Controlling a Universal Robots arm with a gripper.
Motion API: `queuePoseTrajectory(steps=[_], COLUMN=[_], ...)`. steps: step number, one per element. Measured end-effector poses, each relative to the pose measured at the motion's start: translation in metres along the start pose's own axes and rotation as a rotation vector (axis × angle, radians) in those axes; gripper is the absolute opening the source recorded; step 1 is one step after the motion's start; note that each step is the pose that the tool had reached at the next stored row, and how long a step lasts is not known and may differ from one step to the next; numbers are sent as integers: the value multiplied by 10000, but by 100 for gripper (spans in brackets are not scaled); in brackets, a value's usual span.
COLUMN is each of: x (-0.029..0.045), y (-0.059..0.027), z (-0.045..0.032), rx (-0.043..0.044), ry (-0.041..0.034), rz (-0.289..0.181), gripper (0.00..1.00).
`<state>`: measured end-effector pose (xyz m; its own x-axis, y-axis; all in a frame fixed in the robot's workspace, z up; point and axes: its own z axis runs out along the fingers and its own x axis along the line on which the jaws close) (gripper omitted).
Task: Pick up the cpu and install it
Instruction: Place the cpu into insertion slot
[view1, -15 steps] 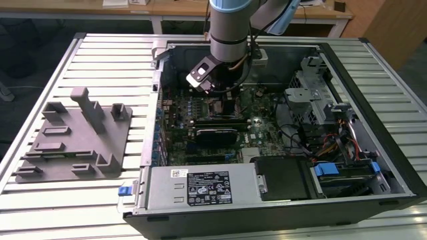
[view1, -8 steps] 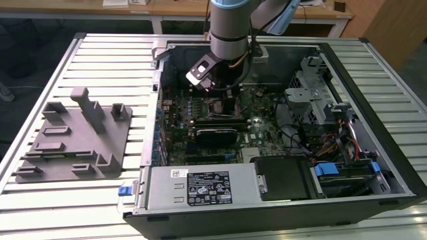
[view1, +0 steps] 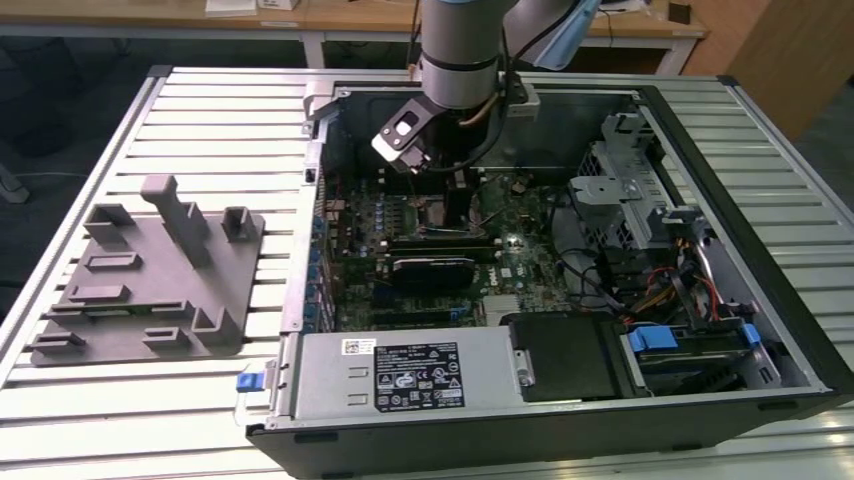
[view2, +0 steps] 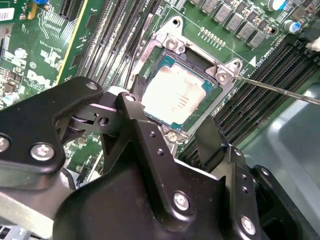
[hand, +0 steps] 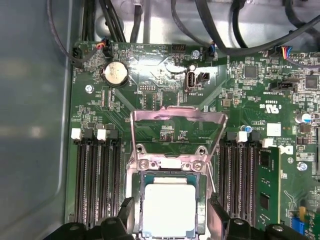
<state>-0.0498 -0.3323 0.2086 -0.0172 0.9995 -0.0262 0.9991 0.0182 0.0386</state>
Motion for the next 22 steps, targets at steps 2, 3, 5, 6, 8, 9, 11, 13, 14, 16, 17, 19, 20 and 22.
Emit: queuePoseTrajectory(steps=[2, 3, 5, 6, 8, 9, 11, 13, 14, 16, 17, 19, 20, 22], x=[0, 0, 0, 0, -1, -1, -1, -1, -1, -1, -1, -1, -1, -1], y=[0, 0, 0, 0, 0, 0, 0, 0, 0, 0, 0, 1, 1, 1], z=[-1, -3, -5, -6, -8, -9, -11, -13, -14, -16, -18, -19, -20, -22], rx=[-1, 0, 0, 0, 0, 1, 1, 0, 1, 1, 1, 0, 0, 0], ry=[2, 0, 0, 0, -1, -1, -1, -1, -1, -1, -2, -1, -1, -1], rz=[0, 0, 0, 0, 0, 0, 0, 0, 0, 0, 0, 0, 0, 0], gripper=[67, 67, 67, 67, 66, 60, 54, 48, 42, 36, 30, 24, 19, 13])
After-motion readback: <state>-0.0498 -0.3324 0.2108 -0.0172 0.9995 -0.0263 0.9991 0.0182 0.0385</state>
